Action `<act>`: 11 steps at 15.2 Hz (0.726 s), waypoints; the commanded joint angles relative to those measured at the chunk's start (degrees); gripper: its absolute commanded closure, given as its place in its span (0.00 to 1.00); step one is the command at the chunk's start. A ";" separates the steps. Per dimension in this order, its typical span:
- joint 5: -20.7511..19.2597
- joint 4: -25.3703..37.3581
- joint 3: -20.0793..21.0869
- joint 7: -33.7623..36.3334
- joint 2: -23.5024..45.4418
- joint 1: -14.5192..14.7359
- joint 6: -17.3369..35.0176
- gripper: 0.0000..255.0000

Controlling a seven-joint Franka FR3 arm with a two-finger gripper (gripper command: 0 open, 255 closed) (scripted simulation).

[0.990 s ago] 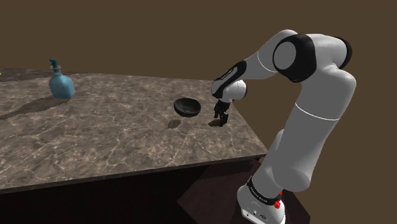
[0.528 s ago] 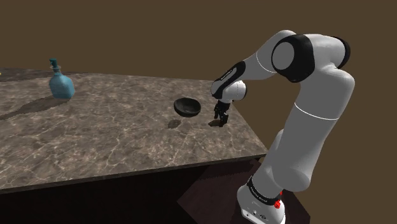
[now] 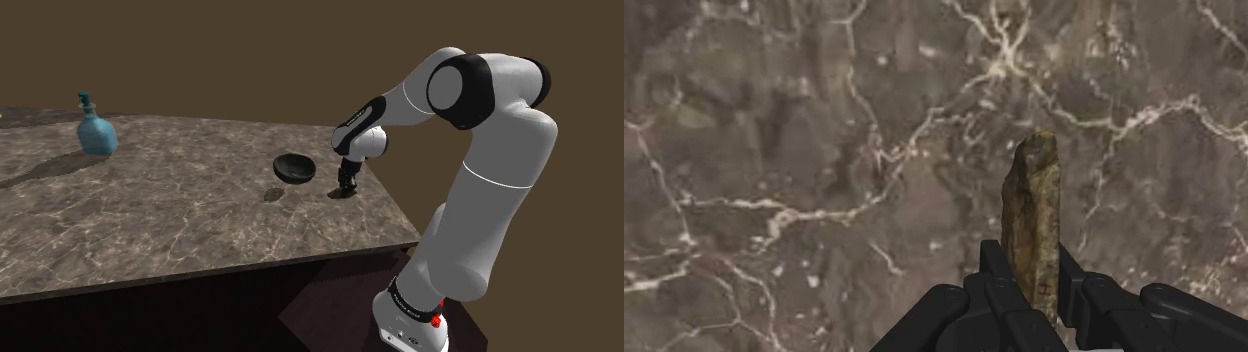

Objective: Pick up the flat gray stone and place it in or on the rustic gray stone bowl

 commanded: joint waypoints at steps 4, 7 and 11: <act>-2.31 0.04 -0.83 1.67 -1.90 0.58 -1.32 1.00; -5.66 0.30 -1.77 4.10 -4.78 1.18 -3.46 1.00; -9.70 0.90 -2.30 7.08 -8.49 1.47 -6.53 1.00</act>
